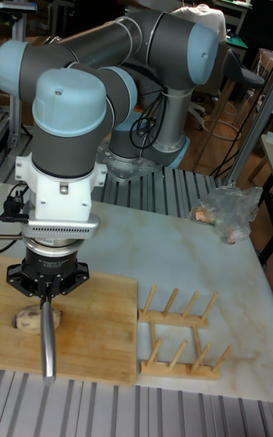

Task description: Slice the lotus root

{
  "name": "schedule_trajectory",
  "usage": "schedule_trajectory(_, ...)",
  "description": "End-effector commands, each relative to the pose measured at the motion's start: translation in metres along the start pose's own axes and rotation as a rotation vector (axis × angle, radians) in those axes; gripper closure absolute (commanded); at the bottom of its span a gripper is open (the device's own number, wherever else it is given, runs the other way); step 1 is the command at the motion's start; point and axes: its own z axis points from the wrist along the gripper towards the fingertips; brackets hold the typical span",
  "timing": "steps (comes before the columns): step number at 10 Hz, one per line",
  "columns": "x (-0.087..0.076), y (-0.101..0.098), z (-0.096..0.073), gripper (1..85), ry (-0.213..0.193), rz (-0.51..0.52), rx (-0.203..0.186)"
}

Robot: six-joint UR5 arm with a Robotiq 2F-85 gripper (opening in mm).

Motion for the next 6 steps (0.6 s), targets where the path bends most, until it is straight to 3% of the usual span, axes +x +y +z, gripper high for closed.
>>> schedule_trajectory(1,-0.0021,0.0024,0.0001,84.3,-0.004,0.003,-0.012)
schedule_trajectory(6,-0.0029,0.0033,0.0012,84.3,-0.005,0.003,-0.015)
